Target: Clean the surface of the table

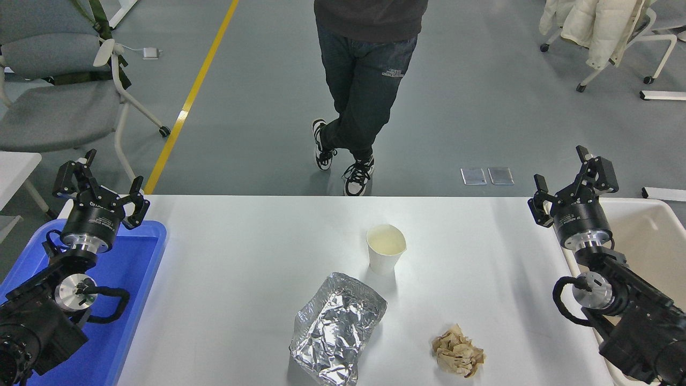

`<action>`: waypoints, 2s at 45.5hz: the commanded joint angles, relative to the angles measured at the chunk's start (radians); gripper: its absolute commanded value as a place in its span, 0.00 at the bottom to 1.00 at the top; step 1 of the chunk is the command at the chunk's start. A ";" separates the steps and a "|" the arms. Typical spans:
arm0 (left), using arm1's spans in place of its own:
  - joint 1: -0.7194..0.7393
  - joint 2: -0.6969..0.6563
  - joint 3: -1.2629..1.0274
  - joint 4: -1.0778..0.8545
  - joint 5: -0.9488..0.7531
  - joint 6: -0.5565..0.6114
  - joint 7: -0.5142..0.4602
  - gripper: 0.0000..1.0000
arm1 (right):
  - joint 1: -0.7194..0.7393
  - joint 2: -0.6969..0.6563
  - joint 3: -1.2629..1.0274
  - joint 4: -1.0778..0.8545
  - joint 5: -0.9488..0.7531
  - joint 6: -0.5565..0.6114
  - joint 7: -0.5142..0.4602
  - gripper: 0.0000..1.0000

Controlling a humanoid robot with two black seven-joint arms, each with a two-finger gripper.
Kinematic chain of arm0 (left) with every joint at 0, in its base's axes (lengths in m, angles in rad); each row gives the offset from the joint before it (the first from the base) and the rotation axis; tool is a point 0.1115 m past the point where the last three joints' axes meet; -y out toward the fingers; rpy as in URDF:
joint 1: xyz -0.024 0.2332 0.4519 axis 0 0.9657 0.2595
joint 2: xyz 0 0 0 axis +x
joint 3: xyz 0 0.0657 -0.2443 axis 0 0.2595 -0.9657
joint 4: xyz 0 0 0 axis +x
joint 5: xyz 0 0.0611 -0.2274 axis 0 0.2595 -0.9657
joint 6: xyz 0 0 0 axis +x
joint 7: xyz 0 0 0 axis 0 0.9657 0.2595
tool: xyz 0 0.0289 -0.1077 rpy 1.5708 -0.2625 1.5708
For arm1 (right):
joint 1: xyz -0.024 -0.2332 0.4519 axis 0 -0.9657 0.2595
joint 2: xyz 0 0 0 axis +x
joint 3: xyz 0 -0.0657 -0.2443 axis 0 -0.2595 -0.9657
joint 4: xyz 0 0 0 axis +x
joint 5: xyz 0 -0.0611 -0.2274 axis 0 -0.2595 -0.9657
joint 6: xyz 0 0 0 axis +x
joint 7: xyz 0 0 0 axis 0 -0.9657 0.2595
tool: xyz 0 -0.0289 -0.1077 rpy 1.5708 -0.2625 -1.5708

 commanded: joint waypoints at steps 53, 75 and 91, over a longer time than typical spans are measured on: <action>-0.002 0.000 0.000 0.000 0.000 0.001 0.000 1.00 | 0.006 -0.014 0.007 -0.056 0.034 -0.004 -0.008 1.00; 0.000 0.000 0.000 0.000 0.000 0.001 0.000 1.00 | -0.005 -0.043 -0.002 0.044 0.037 0.041 -0.275 1.00; 0.000 0.000 0.000 0.000 0.000 0.001 0.000 1.00 | -0.031 -0.240 -0.046 0.432 -0.043 -0.039 -0.415 1.00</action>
